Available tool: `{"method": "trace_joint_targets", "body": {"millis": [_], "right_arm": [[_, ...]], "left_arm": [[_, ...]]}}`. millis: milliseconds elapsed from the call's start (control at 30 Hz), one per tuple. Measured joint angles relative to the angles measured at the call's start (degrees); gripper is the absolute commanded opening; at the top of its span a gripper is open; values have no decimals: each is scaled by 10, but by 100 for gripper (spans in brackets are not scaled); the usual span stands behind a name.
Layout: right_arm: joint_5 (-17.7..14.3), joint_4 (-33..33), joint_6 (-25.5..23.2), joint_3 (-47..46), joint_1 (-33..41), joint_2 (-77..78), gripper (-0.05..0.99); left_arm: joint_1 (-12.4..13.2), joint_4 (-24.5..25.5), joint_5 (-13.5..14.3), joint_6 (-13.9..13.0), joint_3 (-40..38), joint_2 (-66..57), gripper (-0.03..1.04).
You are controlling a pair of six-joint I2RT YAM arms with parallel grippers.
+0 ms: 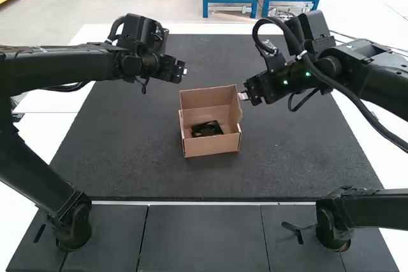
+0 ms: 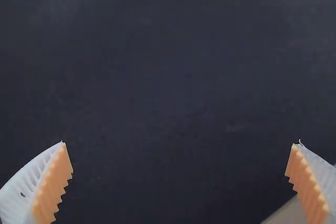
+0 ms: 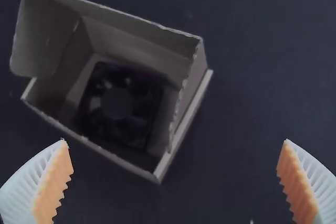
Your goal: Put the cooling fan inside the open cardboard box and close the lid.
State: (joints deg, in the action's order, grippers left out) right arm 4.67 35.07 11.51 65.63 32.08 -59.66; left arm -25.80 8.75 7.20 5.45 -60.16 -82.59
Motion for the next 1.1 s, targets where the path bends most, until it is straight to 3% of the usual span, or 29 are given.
{"method": "trace_joint_targets", "body": {"millis": [900, 1100], "right_arm": [[42, 2, -12, 15, -14, 0, 89], [46, 2, -13, 15, -14, 0, 89]], "left_arm": [[-73, 82, -40, -9, -19, -30, 96], [-76, 92, -43, -9, -19, -30, 96]]}}
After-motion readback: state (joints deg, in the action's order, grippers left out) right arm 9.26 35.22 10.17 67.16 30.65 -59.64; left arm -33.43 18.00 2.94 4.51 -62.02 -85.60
